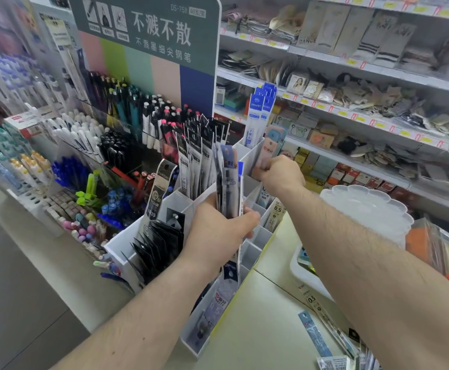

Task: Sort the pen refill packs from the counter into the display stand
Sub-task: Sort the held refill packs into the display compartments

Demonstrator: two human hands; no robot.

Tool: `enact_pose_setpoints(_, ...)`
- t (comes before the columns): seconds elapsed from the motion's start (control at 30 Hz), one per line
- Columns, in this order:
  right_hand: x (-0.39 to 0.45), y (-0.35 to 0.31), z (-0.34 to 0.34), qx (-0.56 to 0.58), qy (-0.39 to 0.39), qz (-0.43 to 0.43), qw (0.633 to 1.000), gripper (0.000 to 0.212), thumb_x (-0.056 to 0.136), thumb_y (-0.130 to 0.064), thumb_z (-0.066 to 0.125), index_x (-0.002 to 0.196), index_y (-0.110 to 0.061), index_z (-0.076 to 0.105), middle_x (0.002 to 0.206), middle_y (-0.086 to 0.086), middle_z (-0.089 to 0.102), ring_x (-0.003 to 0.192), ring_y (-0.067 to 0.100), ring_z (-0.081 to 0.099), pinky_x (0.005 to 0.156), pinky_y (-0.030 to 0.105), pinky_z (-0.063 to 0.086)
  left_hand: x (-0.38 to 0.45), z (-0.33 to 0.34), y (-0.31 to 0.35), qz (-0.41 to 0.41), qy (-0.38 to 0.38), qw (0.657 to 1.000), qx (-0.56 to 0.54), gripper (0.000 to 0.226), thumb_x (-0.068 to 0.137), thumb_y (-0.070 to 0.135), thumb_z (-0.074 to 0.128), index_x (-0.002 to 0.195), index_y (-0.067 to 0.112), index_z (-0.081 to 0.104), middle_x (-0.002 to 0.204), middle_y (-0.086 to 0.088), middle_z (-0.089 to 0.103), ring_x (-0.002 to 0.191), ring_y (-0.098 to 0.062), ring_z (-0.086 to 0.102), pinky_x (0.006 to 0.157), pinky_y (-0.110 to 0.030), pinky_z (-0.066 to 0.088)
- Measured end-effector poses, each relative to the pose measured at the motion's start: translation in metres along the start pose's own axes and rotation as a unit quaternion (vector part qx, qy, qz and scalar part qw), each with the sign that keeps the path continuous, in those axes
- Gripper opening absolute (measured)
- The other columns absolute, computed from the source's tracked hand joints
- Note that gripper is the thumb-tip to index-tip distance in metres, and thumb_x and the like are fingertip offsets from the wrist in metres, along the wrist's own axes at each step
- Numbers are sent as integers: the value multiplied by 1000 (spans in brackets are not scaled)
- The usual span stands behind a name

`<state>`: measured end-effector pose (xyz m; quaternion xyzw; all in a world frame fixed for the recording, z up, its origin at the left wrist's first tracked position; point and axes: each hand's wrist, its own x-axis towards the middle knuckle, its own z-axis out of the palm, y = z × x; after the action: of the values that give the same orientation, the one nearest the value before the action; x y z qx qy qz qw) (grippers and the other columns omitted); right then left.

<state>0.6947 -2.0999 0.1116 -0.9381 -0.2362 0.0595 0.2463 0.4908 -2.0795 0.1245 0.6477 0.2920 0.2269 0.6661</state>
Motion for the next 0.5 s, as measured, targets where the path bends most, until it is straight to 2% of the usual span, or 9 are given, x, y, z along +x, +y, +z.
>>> enact_pose_setpoints(0.1,8,-4,4,12,-12,20,1000,33,84,-47,72,97,-17,73,87,3,70,82,24,67,76,41,59,-3,0,-1,-12,-22,999,-26,16,83,3,71,79,13,59,66,-4,64,54,-15,60,59,-32,52)
enact_pose_setpoints(0.2,9,-3,2,49,-27,33,998,34,80,-47,76,96,-17,73,88,3,72,81,22,68,76,42,60,-7,2,-3,-34,-44,997,-57,14,85,4,70,83,12,58,63,-6,63,56,-19,61,62,-34,54)
enact_pose_setpoints(0.3,-10,1,-7,82,34,43,995,26,82,-44,71,92,-19,73,85,0,72,76,18,67,69,39,60,-12,5,-3,-69,-93,987,-112,8,91,6,65,86,8,59,65,-4,66,58,-20,64,63,-36,55)
enact_pose_setpoints(0.37,-36,2,-17,166,65,38,983,20,87,-36,67,81,-19,74,76,-4,69,67,10,63,64,35,55,-16,5,-4,-96,-127,978,-137,7,93,8,63,88,6,60,65,-3,65,57,-18,63,62,-35,55)
enact_pose_setpoints(0.43,-73,0,-32,286,42,39,957,26,89,-33,69,72,-13,73,59,-6,56,50,5,47,55,29,42,-19,7,-5,-119,-152,969,-152,7,94,8,62,87,7,60,64,-3,63,55,-17,61,61,-33,54)
enact_pose_setpoints(0.5,-111,2,-48,355,-45,38,933,30,89,-39,70,80,-11,74,57,-6,52,46,4,40,50,22,34,-22,8,-8,-134,-166,965,-153,7,93,5,62,86,8,60,63,-2,61,53,-15,59,56,-31,51)
